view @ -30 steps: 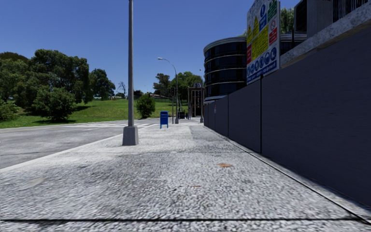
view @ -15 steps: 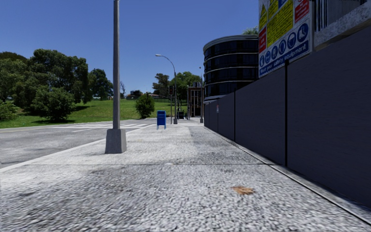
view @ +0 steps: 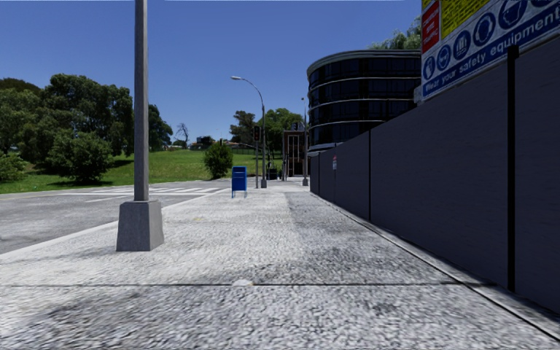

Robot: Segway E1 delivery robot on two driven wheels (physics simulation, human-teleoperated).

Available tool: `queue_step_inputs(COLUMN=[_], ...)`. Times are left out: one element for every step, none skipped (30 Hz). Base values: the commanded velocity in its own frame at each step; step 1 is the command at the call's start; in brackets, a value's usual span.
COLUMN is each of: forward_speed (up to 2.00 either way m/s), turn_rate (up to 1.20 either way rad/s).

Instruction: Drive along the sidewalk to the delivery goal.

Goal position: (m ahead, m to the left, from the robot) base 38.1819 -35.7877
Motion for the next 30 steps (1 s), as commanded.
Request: queue_step_inputs(forward_speed=[2.0, 2.0, 2.0, 2.0, 2.0, 2.0, 2.0, 2.0, 2.0, 2.0, 2.0, 2.0, 2.0, 2.0, 2.0, 2.0, 2.0, 2.0, 2.0, 2.0, 2.0, 2.0, 2.0, 2.0, 2.0, 2.0, 2.0, 2.0, 2.0, 2.0], turn_rate=[0.0, 0.0, 0.0, 0.0, 0.0, 0.0, 0.0, 0.0, 0.0, 0.0, 0.0, 0.0, 0.0, 0.0, 0.0, 0.0, 0.0, 0.0, 0.0, 0.0, 0.0, 0.0, 0.0, 0.0, 0.0, 0.0, 0.0, 0.0, 0.0, 0.0])
